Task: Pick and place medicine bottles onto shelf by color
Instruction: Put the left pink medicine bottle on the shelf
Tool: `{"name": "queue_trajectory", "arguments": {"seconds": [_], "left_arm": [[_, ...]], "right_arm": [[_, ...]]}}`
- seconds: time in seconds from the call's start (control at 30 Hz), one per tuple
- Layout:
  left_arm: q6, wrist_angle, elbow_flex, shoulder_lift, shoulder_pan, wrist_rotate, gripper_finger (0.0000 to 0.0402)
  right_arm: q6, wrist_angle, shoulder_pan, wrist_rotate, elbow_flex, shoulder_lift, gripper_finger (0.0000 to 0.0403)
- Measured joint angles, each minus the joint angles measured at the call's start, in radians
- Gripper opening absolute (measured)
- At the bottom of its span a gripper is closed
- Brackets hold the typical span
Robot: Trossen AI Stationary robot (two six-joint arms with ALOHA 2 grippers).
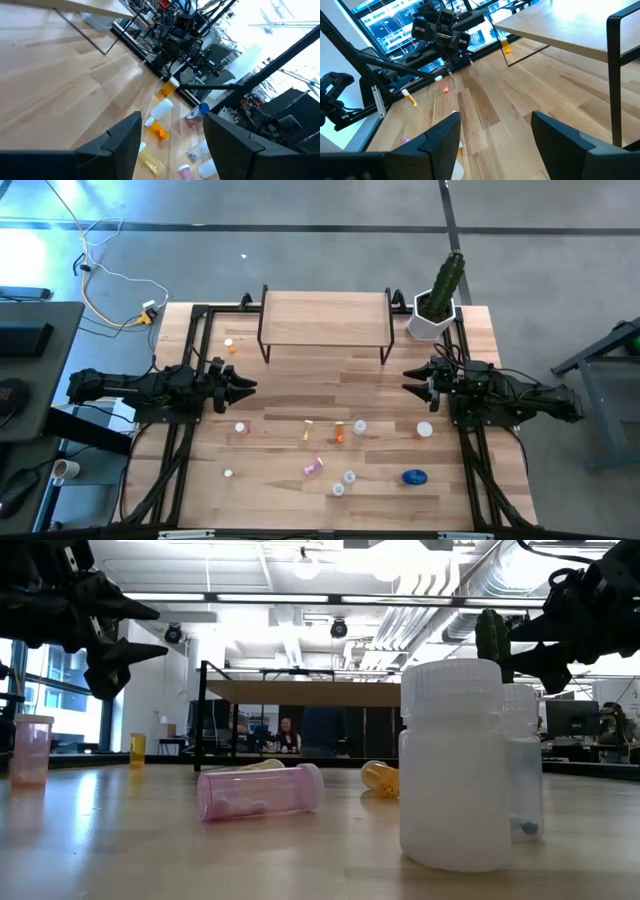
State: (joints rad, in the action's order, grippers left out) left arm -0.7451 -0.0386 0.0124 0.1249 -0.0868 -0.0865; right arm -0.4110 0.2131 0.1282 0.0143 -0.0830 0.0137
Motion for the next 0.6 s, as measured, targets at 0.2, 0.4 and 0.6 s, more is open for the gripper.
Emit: {"name": "queue_trajectory", "arguments": {"seconds": [0.2,0.4,0.6], "left_arm": [[0.094,-0.057,0.037,0.0,0.0,0.081,0.0202],[0.196,0.018,0.148,0.001,0.0,0.167,0.0202],[0.297,0.176,0.301,0.059,0.0,0.166,0.0202]], "right_arm": [[0.0,0.0,0.0,0.0,0.0,0.0,0.0234],[0.0,0.0,0.0,0.0,0.0,0.0,0.0234],[0.0,0.0,0.0,0.0,0.0,0.0,0.0234]]}}
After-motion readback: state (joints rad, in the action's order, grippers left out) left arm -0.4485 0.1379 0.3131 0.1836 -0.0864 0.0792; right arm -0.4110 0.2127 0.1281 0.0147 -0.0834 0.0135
